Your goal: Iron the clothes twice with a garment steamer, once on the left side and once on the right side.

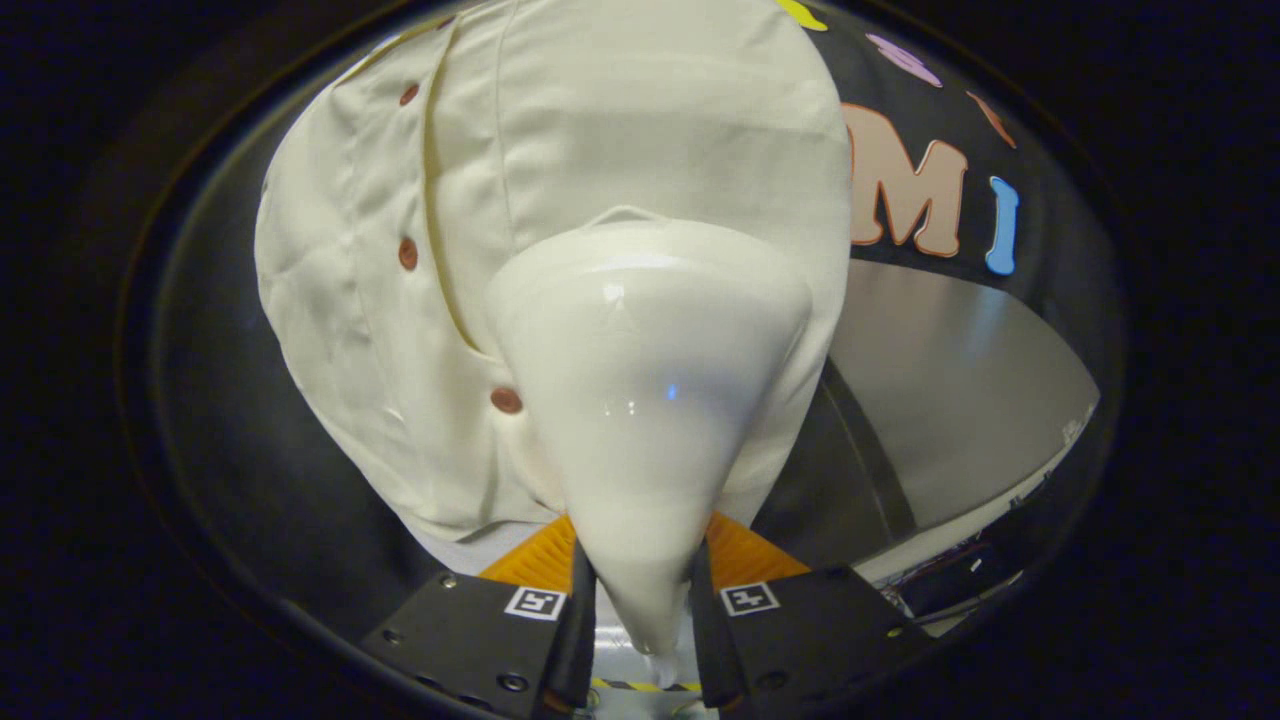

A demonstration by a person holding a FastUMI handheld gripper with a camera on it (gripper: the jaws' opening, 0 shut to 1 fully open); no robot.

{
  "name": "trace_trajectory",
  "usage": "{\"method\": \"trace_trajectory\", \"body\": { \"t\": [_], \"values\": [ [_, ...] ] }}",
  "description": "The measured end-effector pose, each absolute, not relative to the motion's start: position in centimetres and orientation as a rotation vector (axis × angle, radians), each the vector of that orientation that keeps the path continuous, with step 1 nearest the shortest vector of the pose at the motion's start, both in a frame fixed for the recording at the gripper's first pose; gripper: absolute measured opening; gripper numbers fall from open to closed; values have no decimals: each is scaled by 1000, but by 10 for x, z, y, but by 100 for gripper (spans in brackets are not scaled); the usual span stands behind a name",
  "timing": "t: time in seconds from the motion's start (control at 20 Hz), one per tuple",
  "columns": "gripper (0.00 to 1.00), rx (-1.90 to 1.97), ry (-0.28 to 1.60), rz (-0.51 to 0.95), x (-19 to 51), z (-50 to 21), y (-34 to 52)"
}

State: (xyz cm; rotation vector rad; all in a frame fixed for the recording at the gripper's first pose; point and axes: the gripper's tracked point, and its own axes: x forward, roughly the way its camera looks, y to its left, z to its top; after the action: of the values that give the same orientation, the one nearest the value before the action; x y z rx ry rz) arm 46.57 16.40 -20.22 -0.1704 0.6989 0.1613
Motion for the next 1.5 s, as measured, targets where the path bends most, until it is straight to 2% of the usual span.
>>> {"method": "trace_trajectory", "body": {
  "t": [0.75,1.5],
  "values": [
    [42,-162,899,110,448,-309,133],
    [42,-157,848,147,391,-302,135]
  ]
}}
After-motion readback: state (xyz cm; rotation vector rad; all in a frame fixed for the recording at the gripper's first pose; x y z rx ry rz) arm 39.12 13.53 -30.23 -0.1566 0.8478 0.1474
